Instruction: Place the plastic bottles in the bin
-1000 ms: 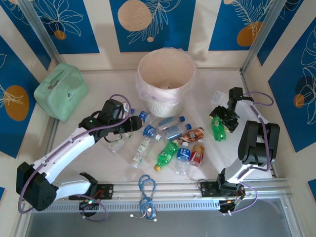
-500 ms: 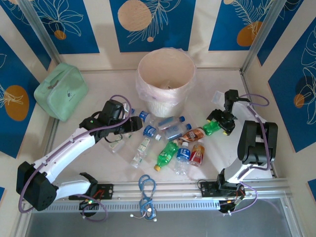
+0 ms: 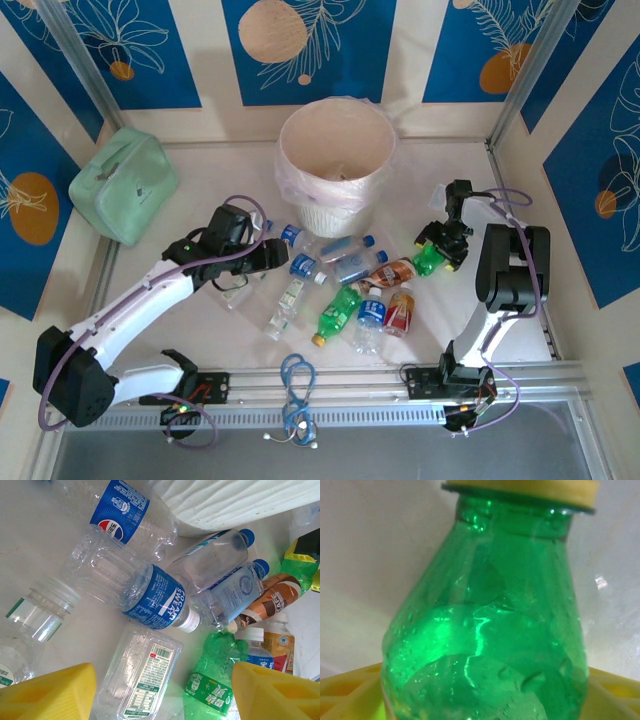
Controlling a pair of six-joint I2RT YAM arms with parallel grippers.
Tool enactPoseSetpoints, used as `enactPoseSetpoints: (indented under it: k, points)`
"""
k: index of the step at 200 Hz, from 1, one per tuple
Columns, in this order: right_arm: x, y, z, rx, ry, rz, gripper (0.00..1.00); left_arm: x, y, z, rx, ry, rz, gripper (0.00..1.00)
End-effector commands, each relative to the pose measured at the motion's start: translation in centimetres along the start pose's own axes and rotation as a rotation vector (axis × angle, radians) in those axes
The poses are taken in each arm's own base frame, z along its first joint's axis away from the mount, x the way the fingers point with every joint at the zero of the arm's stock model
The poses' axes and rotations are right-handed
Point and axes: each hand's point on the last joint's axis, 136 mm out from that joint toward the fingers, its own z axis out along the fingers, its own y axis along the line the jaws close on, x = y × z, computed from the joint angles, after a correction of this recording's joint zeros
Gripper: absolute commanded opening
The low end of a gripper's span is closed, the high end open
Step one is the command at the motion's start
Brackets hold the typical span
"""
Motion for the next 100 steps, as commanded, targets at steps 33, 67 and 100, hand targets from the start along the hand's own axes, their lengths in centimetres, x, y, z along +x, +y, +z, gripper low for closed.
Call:
enactPoseSetpoints:
  k: [33,67,100]
  points:
    - [-0.4,0.3,-0.8,0.01,-0.026,-0.013,0.72,0.2,0.0,-0.1,0.008,0.005,-0.011,0.71]
    - [0.0,0.3,-1.6,0.001,-0.048,-0.024,0.68,0.1,0.0,-0.1,0.007,0.0,-0.013,0.71]
    - [0.3,0.6,-2.5,-0.015,-0.07,-0.038,0.65,0.0,0.1,-0.2,-0.002,-0.002,-0.015,0.71]
